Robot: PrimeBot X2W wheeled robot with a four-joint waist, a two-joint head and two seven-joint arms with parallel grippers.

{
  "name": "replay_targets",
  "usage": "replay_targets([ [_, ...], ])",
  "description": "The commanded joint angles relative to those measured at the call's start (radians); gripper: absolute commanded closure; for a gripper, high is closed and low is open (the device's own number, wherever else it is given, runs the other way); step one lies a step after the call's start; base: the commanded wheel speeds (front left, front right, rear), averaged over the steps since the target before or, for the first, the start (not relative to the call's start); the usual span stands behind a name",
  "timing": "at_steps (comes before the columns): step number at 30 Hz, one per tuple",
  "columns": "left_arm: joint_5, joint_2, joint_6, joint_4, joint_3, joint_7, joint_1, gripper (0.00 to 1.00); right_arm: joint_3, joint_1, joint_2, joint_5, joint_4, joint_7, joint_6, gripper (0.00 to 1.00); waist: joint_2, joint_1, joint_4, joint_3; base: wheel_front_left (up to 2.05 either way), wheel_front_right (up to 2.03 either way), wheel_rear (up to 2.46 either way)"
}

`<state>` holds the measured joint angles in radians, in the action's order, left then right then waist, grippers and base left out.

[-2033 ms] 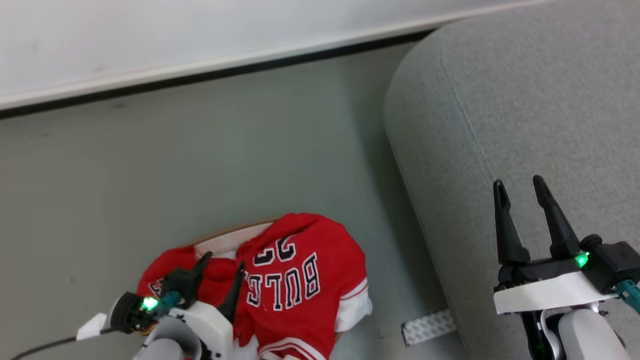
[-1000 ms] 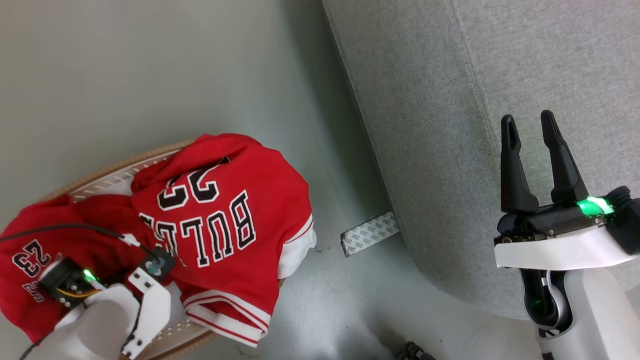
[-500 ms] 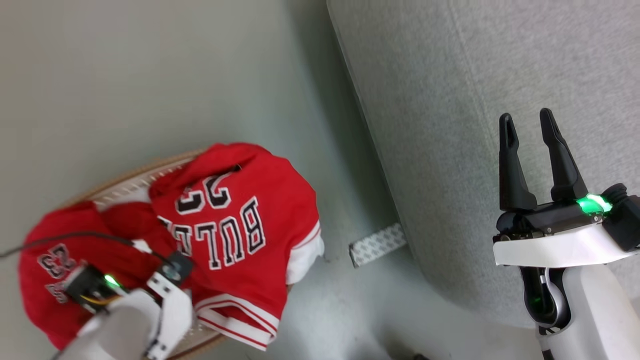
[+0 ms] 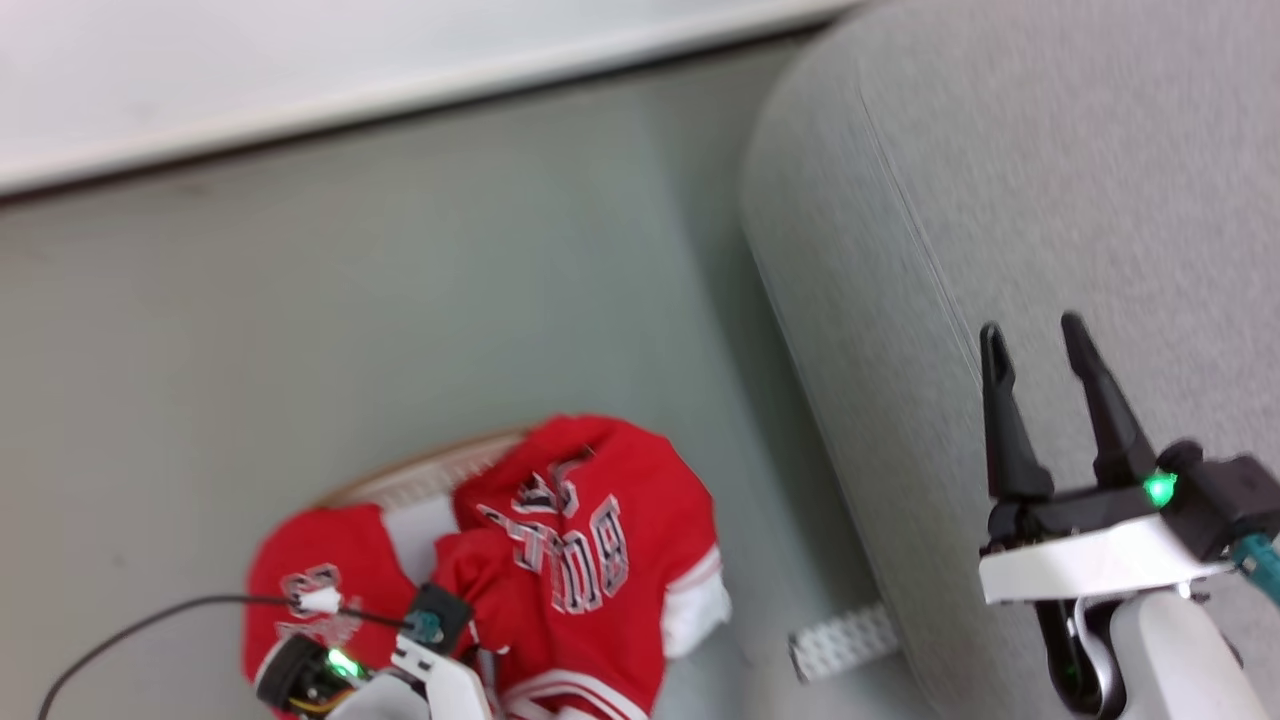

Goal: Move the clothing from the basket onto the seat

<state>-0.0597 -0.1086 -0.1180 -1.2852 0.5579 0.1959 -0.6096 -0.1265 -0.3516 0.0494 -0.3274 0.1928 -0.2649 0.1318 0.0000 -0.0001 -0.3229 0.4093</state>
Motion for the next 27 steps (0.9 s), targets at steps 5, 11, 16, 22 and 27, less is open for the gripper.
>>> replay_targets([
  [5, -0.067, 0.018, 0.009, 0.034, -0.043, 0.057, 0.053, 1.00, 0.004, 0.061, 0.010, 0.019, 0.019, 0.001, -0.002, 0.00, 0.0000, 0.0001, 0.142, -0.202, 0.00, 0.00, 0.00],
  [11, -0.132, 0.021, 0.021, 0.211, -0.111, 0.069, 0.113, 1.00, -0.001, 0.108, 0.018, 0.019, 0.032, 0.001, -0.002, 0.00, 0.0000, 0.0001, 0.205, -0.291, 0.00, 0.00, 0.00],
  [16, -0.183, 0.016, 0.019, 0.433, -0.178, 0.069, 0.184, 1.00, 0.005, 0.145, 0.021, 0.013, 0.047, 0.001, -0.002, 0.00, 0.0000, 0.0001, 0.247, -0.364, 0.00, 0.00, 0.00],
  [22, -0.242, 0.025, 0.001, 0.649, -0.238, 0.069, 0.202, 1.00, -0.012, 0.171, 0.017, 0.010, 0.051, 0.001, -0.002, 0.00, 0.0000, 0.0001, 0.274, -0.393, 0.00, 0.00, 0.00],
  [27, -0.253, 0.029, -0.004, 0.793, -0.257, 0.069, 0.165, 1.00, -0.036, 0.171, 0.015, 0.003, 0.059, 0.001, -0.002, 0.00, 0.0000, 0.0001, 0.278, -0.402, 0.00, 0.00, 0.00],
])
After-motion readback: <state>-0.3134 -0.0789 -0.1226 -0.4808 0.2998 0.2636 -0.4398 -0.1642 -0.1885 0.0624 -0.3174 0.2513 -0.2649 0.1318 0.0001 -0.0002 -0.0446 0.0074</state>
